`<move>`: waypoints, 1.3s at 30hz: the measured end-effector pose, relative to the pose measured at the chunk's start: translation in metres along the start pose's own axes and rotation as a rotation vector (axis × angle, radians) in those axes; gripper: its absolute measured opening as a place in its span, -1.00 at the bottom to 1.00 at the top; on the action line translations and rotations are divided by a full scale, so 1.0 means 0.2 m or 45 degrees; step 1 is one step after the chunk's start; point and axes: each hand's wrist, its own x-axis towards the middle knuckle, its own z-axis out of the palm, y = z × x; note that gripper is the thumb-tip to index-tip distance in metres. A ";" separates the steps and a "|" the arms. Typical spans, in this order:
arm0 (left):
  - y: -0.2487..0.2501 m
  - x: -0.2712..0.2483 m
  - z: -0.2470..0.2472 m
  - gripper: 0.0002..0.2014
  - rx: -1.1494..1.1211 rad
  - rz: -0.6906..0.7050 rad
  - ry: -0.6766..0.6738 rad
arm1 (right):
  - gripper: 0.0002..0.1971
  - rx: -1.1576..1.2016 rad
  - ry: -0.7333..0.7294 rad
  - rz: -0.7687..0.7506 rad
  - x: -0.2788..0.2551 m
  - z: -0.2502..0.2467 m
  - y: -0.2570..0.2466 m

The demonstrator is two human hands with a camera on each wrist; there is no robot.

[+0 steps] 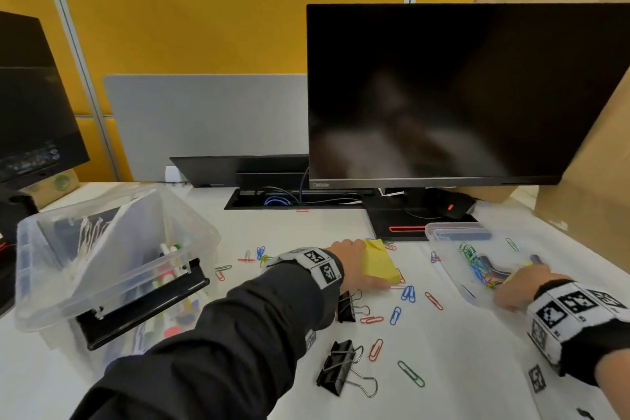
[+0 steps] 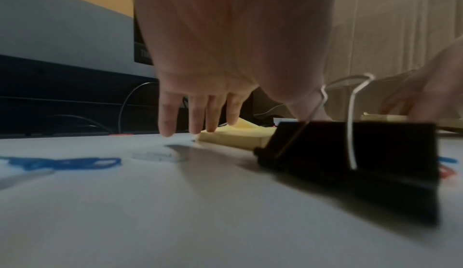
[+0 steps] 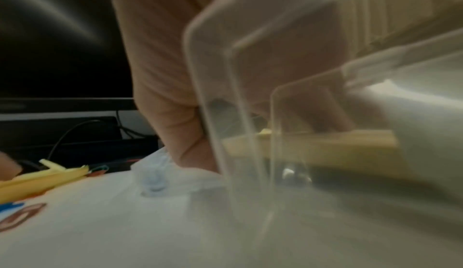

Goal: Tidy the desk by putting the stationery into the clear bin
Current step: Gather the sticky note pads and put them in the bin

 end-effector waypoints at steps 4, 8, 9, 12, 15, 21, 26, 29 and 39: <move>-0.02 0.03 0.01 -0.10 0.028 -0.060 -0.047 | -0.29 -0.153 0.015 0.040 -0.16 -0.05 -0.09; -0.03 0.03 0.01 -0.08 -0.022 -0.136 -0.040 | -0.31 -0.104 -0.055 -0.068 -0.26 -0.09 -0.16; -0.02 0.03 0.01 -0.10 -0.042 -0.145 -0.036 | -0.27 -0.093 -0.044 -0.110 -0.28 -0.10 -0.17; -0.02 0.03 -0.01 -0.14 -0.074 -0.185 -0.010 | -0.15 0.002 0.030 -0.233 -0.32 -0.12 -0.19; -0.03 0.05 0.00 -0.02 -0.070 -0.237 0.044 | -0.19 0.262 0.215 -0.439 -0.35 -0.16 -0.22; -0.04 0.05 -0.01 0.04 -0.031 -0.303 0.041 | -0.77 1.143 0.148 -0.811 -0.44 -0.25 -0.26; -0.02 0.02 -0.02 0.02 -0.157 -0.299 0.185 | -0.75 1.269 0.025 -0.874 -0.53 -0.19 -0.33; -0.03 -0.01 -0.03 -0.24 -0.351 -0.209 0.348 | -0.63 1.136 -0.013 -0.879 -0.58 -0.14 -0.36; -0.12 -0.25 -0.22 -0.72 -0.692 0.114 0.809 | -0.06 0.792 -0.230 -0.873 -0.66 -0.12 -0.44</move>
